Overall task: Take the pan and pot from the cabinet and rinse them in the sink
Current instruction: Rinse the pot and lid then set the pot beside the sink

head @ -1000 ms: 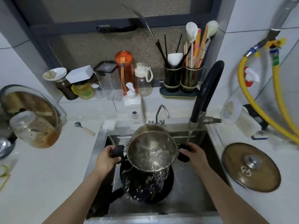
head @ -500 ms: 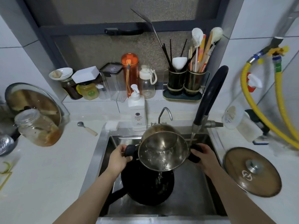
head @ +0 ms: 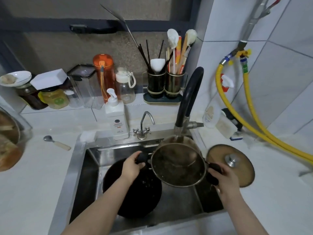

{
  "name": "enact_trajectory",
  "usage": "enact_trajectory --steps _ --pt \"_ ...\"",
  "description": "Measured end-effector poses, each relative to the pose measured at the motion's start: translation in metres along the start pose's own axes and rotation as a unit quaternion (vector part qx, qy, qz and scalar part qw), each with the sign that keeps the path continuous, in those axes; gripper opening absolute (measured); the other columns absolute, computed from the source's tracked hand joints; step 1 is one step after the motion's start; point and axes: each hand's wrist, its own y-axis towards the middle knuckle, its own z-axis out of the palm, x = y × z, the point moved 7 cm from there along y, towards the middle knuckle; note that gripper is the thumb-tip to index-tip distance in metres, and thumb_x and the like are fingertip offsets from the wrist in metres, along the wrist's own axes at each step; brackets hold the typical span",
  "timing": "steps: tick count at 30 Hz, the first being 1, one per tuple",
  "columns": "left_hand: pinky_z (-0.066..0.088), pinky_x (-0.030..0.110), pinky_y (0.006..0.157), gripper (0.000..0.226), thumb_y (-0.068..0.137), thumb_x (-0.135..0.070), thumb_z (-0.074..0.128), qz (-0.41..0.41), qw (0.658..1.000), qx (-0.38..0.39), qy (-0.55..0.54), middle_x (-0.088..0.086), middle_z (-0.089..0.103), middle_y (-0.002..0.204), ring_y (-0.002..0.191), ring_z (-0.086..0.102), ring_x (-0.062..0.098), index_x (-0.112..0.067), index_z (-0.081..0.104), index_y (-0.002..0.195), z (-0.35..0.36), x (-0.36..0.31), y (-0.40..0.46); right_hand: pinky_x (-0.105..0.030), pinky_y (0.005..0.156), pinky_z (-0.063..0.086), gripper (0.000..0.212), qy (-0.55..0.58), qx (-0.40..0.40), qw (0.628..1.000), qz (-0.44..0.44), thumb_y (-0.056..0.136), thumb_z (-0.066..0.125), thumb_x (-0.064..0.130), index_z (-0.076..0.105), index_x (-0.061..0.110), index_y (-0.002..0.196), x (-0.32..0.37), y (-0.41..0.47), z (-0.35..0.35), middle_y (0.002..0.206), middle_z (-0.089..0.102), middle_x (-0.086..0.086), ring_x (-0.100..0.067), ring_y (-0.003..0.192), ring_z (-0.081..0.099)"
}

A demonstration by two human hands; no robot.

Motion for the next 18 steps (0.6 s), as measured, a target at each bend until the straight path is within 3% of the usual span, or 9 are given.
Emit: enact_trajectory --steps 4,7,8,11,15,18 --pt "0.039 0.023 0.102 0.047 0.081 -0.001 0.069 0.035 0.999 0.008 0.032 0.011 0.064 0.116 0.107 0.058 0.018 -0.004 0.056 0.127 0.022 -0.015 0.007 -0.024 0.057 0.056 0.025 0.041 -0.033 0.999 0.005 0.082 0.060 -0.009 0.064 0.015 0.089 0.001 -0.015 -0.022 0.091 0.063 -0.012 -0.027 0.079 0.061" --pt "0.038 0.008 0.075 0.032 0.086 -0.021 0.067 0.091 0.991 0.008 0.098 0.003 0.063 0.100 0.094 0.058 0.015 -0.006 0.060 0.114 0.041 -0.046 0.008 -0.028 0.063 0.056 0.026 0.082 -0.059 0.995 0.017 0.084 0.058 -0.009 0.061 0.011 0.100 -0.004 -0.023 -0.035 0.093 0.063 -0.007 -0.024 0.081 0.061" --pt "0.041 0.011 0.071 0.028 0.087 -0.026 0.065 0.104 0.989 0.001 0.109 0.002 0.062 0.095 0.090 0.058 0.016 -0.007 0.060 0.107 0.047 -0.055 0.007 -0.030 0.066 0.056 0.028 0.096 -0.069 0.993 0.022 0.084 0.059 -0.008 0.060 0.011 0.104 -0.007 -0.025 -0.039 0.093 0.063 -0.006 -0.024 0.082 0.062" --pt "0.047 0.034 0.077 0.028 0.087 -0.035 0.064 0.130 0.985 -0.029 0.107 0.012 0.060 0.096 0.091 0.058 0.025 -0.010 0.053 0.094 0.065 -0.076 0.008 -0.039 0.072 0.057 0.025 0.128 -0.102 0.986 0.038 0.084 0.061 -0.003 0.059 0.011 0.103 -0.015 -0.029 -0.049 0.091 0.062 -0.006 -0.021 0.080 0.060" --pt "0.043 0.033 0.070 0.024 0.086 -0.036 0.063 0.150 0.985 -0.007 0.083 0.012 0.058 0.091 0.088 0.056 0.027 -0.019 0.047 0.082 0.087 -0.099 0.011 -0.044 0.080 0.053 0.015 0.156 -0.135 0.976 0.070 0.084 0.064 0.004 0.062 0.017 0.092 -0.030 -0.029 -0.056 0.092 0.063 -0.009 -0.024 0.085 0.060" --pt "0.048 0.033 0.073 0.020 0.084 -0.038 0.066 0.162 0.985 0.027 0.055 0.004 0.062 0.089 0.086 0.060 0.021 -0.028 0.049 0.079 0.098 -0.115 0.011 -0.049 0.087 0.051 0.023 0.171 -0.160 0.968 0.092 0.085 0.065 0.008 0.060 0.014 0.106 -0.038 -0.032 -0.061 0.105 0.062 -0.011 -0.027 0.094 0.058"
